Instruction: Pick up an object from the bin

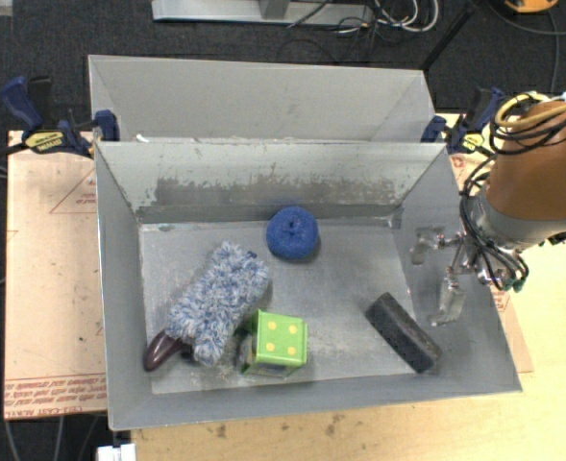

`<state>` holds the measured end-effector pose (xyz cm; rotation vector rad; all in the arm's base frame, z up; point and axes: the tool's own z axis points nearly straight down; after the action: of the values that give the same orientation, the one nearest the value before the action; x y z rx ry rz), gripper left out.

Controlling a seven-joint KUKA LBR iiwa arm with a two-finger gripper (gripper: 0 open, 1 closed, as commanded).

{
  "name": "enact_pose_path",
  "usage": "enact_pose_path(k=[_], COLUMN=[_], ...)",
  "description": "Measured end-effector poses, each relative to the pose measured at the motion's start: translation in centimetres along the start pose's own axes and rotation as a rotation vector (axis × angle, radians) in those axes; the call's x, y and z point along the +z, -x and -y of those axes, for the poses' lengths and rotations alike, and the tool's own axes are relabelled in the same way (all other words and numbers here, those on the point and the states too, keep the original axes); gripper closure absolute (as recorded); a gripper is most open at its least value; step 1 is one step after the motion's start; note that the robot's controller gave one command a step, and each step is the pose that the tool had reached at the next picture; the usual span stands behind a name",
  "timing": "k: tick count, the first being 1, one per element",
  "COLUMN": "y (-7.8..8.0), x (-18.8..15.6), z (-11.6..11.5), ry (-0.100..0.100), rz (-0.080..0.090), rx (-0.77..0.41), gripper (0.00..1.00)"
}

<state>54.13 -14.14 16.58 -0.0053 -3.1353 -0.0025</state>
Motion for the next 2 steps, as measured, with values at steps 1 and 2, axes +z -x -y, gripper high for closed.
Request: enact_pose_path(k=[1,2], y=[0.2,-2.7], x=[-0.5,5.2], z=[-0.1,-0.6], ry=[-0.001,0.0], rz=[0.007,0.01], rx=[-0.003,0.116], gripper=[0.0,0.0])
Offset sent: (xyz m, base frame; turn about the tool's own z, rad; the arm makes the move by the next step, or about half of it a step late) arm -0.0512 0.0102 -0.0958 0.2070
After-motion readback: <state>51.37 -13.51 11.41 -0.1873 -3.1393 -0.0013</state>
